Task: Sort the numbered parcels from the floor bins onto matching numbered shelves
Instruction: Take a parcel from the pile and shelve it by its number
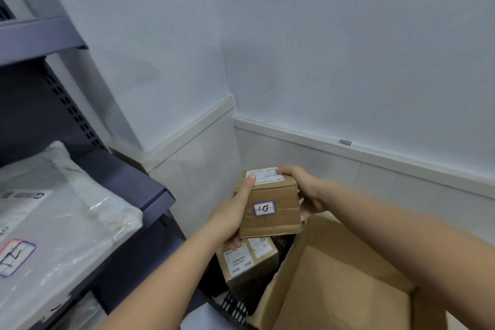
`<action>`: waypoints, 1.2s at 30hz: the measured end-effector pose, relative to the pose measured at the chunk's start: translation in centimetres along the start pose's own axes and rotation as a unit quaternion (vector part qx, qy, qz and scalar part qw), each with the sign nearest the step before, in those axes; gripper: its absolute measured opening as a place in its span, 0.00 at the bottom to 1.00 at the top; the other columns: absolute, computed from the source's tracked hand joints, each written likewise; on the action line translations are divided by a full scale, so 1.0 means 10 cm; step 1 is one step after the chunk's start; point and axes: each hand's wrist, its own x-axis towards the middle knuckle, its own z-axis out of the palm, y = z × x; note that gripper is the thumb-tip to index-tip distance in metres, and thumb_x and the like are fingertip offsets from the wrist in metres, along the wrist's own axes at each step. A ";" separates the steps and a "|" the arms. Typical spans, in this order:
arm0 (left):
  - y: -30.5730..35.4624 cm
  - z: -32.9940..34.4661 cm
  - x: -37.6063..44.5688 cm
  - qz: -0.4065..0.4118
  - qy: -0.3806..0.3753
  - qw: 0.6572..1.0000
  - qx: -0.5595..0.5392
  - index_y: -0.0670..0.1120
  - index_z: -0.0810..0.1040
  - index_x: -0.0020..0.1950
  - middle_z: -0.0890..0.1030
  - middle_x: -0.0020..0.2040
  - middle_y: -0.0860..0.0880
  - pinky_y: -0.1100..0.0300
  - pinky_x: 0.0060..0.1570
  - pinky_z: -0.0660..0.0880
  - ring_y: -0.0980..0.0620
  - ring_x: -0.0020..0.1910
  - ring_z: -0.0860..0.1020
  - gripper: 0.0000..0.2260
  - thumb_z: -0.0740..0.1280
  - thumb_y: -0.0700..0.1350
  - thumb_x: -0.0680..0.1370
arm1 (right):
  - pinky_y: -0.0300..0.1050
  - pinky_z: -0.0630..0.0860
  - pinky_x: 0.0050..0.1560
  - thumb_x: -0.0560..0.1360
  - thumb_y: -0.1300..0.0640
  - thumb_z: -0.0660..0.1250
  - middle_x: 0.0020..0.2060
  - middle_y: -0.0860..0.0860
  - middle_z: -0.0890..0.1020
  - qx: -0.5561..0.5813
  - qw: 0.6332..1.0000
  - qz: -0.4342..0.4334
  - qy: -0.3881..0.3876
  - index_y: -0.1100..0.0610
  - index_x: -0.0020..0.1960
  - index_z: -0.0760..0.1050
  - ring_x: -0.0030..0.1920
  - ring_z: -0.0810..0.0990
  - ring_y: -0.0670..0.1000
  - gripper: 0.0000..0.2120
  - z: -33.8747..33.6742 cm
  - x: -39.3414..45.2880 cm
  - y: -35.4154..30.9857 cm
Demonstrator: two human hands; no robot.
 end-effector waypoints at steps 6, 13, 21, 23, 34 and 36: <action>-0.27 -0.09 -0.79 0.030 -0.009 0.999 0.011 0.42 0.78 0.39 0.77 0.25 0.43 0.58 0.27 0.75 0.44 0.24 0.77 0.44 0.43 0.80 0.67 | 0.55 0.82 0.41 0.74 0.34 0.57 0.48 0.61 0.77 -0.016 1.000 -0.003 0.010 0.58 0.56 0.76 0.44 0.81 0.61 0.28 0.28 -0.69 0.31; -0.77 -0.27 -1.76 0.026 -0.030 0.999 -0.013 0.45 0.81 0.52 0.79 0.33 0.42 0.60 0.31 0.78 0.44 0.28 0.80 0.46 0.44 0.80 0.65 | 0.54 0.82 0.39 0.73 0.34 0.60 0.49 0.60 0.80 -0.004 1.000 -0.023 0.002 0.58 0.57 0.76 0.41 0.82 0.60 0.29 0.75 -1.45 0.72; -1.33 -0.55 -2.37 0.025 -0.030 0.968 -0.247 0.50 0.79 0.63 0.78 0.52 0.31 0.40 0.58 0.74 0.43 0.40 0.83 0.37 0.56 0.76 0.69 | 0.52 0.82 0.38 0.74 0.33 0.58 0.43 0.58 0.82 -0.059 0.995 -0.062 -0.056 0.57 0.53 0.77 0.39 0.84 0.58 0.28 1.35 -1.95 0.94; -1.45 -0.58 -2.53 0.020 -0.011 0.959 -0.283 0.51 0.81 0.57 0.84 0.51 0.39 0.40 0.55 0.77 0.42 0.49 0.83 0.26 0.59 0.69 0.74 | 0.50 0.81 0.37 0.73 0.32 0.58 0.48 0.60 0.83 -0.074 0.992 -0.066 -0.081 0.59 0.58 0.77 0.42 0.85 0.59 0.32 1.51 -2.01 0.96; -2.14 -0.31 -3.24 -0.046 0.142 0.906 -0.396 0.51 0.82 0.52 0.83 0.46 0.45 0.48 0.54 0.78 0.43 0.50 0.80 0.21 0.64 0.63 0.69 | 0.61 0.77 0.59 0.71 0.34 0.64 0.48 0.60 0.85 -0.153 0.967 -0.080 -0.188 0.54 0.58 0.79 0.53 0.83 0.62 0.27 2.19 -2.15 1.27; -2.25 -0.23 -3.38 -0.050 0.171 0.894 -0.410 0.51 0.81 0.55 0.84 0.47 0.45 0.43 0.59 0.76 0.43 0.52 0.81 0.19 0.63 0.61 0.72 | 0.58 0.79 0.55 0.74 0.35 0.61 0.43 0.59 0.86 -0.193 0.955 -0.094 -0.207 0.54 0.53 0.80 0.50 0.84 0.61 0.24 2.27 -2.23 1.36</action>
